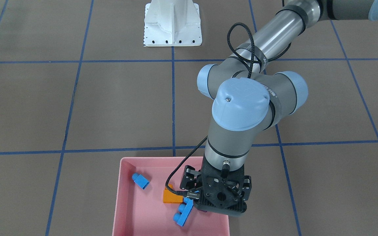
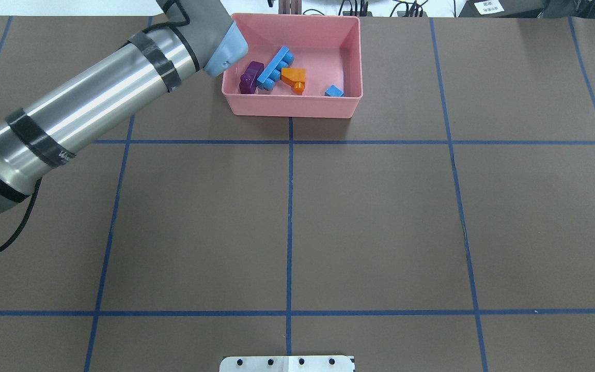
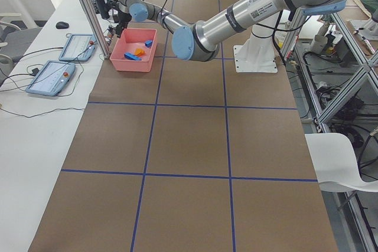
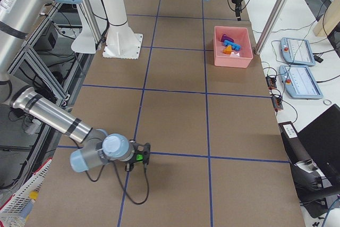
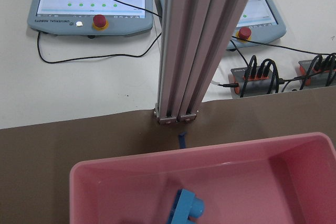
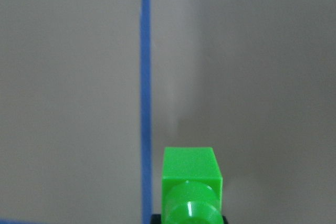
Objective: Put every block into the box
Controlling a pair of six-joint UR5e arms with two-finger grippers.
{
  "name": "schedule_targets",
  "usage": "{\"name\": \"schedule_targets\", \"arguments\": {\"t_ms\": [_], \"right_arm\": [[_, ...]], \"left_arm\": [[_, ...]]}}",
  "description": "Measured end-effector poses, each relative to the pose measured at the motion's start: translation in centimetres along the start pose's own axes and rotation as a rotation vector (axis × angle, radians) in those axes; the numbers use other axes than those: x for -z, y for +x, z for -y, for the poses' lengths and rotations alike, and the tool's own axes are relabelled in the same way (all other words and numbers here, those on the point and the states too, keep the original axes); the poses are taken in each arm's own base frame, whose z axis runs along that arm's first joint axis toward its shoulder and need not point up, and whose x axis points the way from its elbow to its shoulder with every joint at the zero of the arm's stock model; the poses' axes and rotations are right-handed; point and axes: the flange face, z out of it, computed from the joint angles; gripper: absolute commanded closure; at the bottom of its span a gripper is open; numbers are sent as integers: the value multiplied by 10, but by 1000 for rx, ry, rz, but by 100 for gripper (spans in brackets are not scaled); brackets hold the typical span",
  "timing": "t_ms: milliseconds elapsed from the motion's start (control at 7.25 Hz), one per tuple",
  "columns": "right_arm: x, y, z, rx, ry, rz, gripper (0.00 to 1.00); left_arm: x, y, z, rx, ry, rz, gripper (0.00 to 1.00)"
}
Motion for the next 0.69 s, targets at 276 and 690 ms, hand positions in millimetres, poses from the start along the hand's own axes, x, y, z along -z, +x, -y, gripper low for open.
{"name": "schedule_targets", "arguments": {"t_ms": [276, 690], "right_arm": [[7, -111, 175, -24, 2, 9, 100], [37, -381, 365, -27, -57, -97, 100]], "left_arm": [[2, -102, -39, -66, -66, -14, 1], [6, -270, -112, -141, -146, -16, 1]]}}
